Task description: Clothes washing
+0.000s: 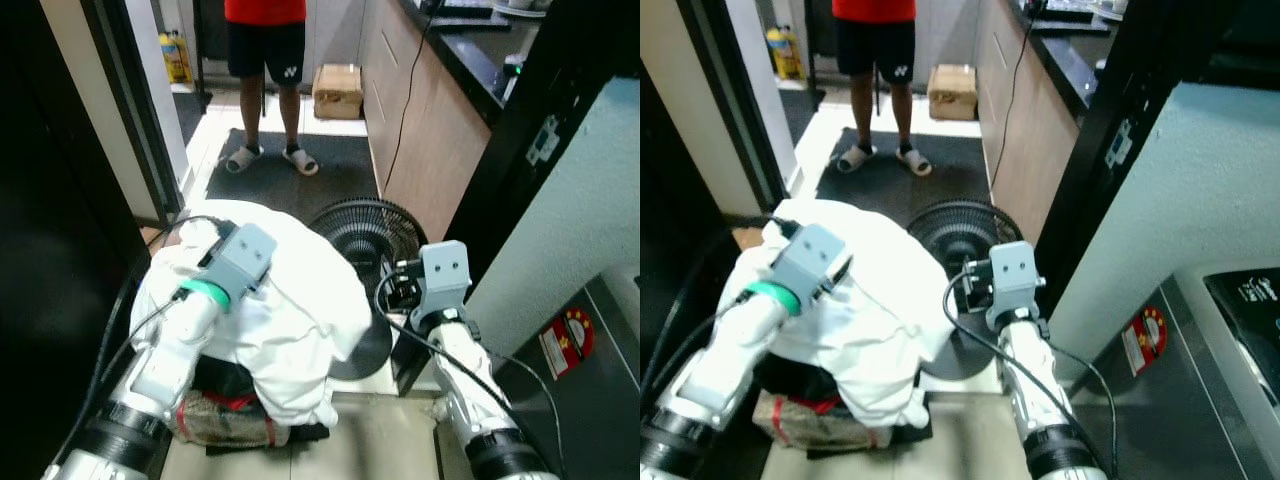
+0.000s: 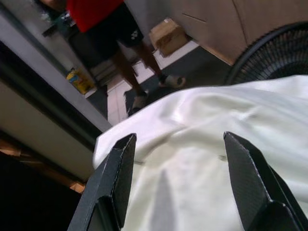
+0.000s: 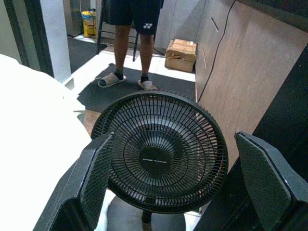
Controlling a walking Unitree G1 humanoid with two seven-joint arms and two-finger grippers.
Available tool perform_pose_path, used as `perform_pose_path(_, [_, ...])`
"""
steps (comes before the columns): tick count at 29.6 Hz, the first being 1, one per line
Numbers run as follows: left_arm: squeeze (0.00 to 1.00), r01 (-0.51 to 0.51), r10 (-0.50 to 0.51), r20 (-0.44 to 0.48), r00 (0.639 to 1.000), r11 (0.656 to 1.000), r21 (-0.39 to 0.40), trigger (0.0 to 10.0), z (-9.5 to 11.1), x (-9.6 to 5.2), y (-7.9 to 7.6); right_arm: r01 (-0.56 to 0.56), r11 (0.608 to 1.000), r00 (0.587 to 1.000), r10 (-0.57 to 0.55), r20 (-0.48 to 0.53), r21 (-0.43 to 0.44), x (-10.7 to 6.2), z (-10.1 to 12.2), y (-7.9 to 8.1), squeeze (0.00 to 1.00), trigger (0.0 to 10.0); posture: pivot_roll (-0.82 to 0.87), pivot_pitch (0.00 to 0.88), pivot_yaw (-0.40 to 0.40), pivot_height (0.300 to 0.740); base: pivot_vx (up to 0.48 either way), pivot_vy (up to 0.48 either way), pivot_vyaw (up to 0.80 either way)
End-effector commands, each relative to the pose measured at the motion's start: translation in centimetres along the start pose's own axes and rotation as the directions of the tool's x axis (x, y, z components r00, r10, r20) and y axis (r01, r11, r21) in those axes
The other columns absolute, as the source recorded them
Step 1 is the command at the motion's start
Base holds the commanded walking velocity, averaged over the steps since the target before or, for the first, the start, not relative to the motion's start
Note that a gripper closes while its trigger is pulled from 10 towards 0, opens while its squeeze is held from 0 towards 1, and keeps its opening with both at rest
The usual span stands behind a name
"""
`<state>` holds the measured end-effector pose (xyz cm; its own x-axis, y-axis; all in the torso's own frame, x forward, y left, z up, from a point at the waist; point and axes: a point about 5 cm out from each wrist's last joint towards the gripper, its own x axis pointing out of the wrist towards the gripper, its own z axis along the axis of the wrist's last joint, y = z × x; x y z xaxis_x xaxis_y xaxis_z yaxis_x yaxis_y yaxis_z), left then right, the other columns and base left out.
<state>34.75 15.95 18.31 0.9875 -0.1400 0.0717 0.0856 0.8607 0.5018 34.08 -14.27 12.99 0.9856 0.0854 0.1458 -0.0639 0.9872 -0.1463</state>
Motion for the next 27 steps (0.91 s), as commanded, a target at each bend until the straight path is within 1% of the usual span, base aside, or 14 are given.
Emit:
perform_pose_path(1, [0.0,-0.018,0.017,-0.047,0.999,1.0,-0.018,10.0,-0.8,0.1,0.4,-0.001,1.0,1.0,0.001,-0.017,0.004,-0.2,-0.5,0.1,0.0,10.0,0.06,0.05,0.013,0.74,0.0,0.0,0.0])
perform_pose_path(2, [0.0,-0.048,0.048,-0.09,0.995,0.999,0.003,10.0,-1.6,0.3,1.3,-0.005,1.0,1.0,0.005,-0.016,0.005,-0.1,-0.4,0.3,0.0,10.0,0.06,0.05,0.013,0.74,0.0,0.0,0.0])
perform_pose_path(4, [0.0,-0.048,0.048,-0.09,0.995,0.999,0.003,10.0,-1.6,0.3,1.3,-0.005,1.0,1.0,0.005,-0.016,0.005,-0.1,-0.4,0.3,0.0,10.0,0.06,0.05,0.013,0.74,0.0,0.0,0.0])
perform_pose_path(5, [0.0,-0.068,0.07,-0.133,0.989,0.998,0.019,10.0,-2.3,0.6,2.2,-0.011,1.0,1.0,0.011,-0.015,0.007,0.0,-0.4,0.5,0.0,10.0,0.06,0.051,0.011,0.74,0.0,0.0,0.0])
perform_pose_path(6, [0.0,-0.042,0.031,-0.193,0.981,0.997,-0.057,10.0,-3.1,0.9,2.5,-0.017,1.0,1.0,0.018,-0.014,0.008,0.1,-0.3,0.7,0.0,10.0,0.06,0.054,0.008,0.74,0.0,0.0,0.0])
perform_pose_path(8, [0.0,-0.042,0.031,-0.193,0.981,0.997,-0.057,10.0,-3.1,0.9,2.5,-0.017,1.0,1.0,0.018,-0.014,0.008,0.1,-0.3,0.7,0.0,10.0,0.06,0.054,0.008,0.74,0.0,0.0,0.0])
perform_pose_path(9, [0.0,0.002,-0.053,-0.237,0.97,0.978,-0.211,10.0,-3.4,1.2,2.1,-0.023,1.0,1.0,0.023,-0.016,0.009,0.2,-0.3,0.8,0.0,10.0,0.07,0.061,0.004,0.74,0.0,0.0,0.0])
perform_pose_path(10, [0.0,0.002,-0.053,-0.237,0.97,0.978,-0.211,10.0,-3.4,1.2,2.1,-0.023,1.0,1.0,0.023,-0.016,0.009,0.2,-0.3,0.8,0.0,10.0,0.07,0.061,0.004,0.74,0.0,0.0,0.0])
perform_pose_path(11, [0.0,0.055,-0.145,-0.244,0.959,0.939,-0.341,10.0,-3.3,1.5,1.1,-0.027,1.0,0.999,0.027,-0.018,0.009,0.2,-0.4,0.9,0.0,10.0,0.07,0.07,0.004,0.74,0.0,0.0,0.0])
perform_pose_path(12, [0.0,0.088,-0.202,-0.237,0.95,0.904,-0.418,10.0,-3.2,1.8,0.4,-0.029,1.0,0.999,0.029,-0.019,0.009,0.2,-0.4,0.9,0.0,10.0,0.07,0.074,0.006,0.74,0.0,0.0,0.0])
perform_pose_path(14, [0.0,0.107,-0.235,-0.236,0.943,0.884,-0.455,10.0,-3.0,2.0,-0.3,-0.03,1.0,0.999,0.03,-0.02,0.009,0.2,-0.4,1.0,0.0,10.0,0.07,0.079,0.01,0.74,0.0,0.0,0.0])
perform_pose_path(20, [0.0,0.173,-0.336,-0.249,0.908,0.844,-0.507,10.0,-2.7,2.8,-3.0,-0.008,1.0,1.0,0.008,-0.027,0.003,0.2,-0.5,0.4,0.0,10.0,0.06,0.109,0.039,0.74,0.0,0.0,0.0])
perform_pose_path(23, [0.0,0.221,-0.411,-0.28,0.868,0.823,-0.523,10.0,-2.9,3.0,-5.8,0.028,1.0,0.999,-0.028,-0.038,-0.003,-0.2,-1.0,-0.4,0.0,10.0,0.05,0.13,0.061,0.74,0.0,0.0,0.0])
perform_pose_path(27, [0.0,0.246,-0.437,-0.281,0.855,0.817,-0.521,10.0,-2.9,2.9,-6.8,0.042,0.999,0.998,-0.043,-0.045,-0.003,-0.6,-1.2,-0.7,0.0,10.0,0.04,0.14,0.071,0.74,0.0,0.0,0.0])
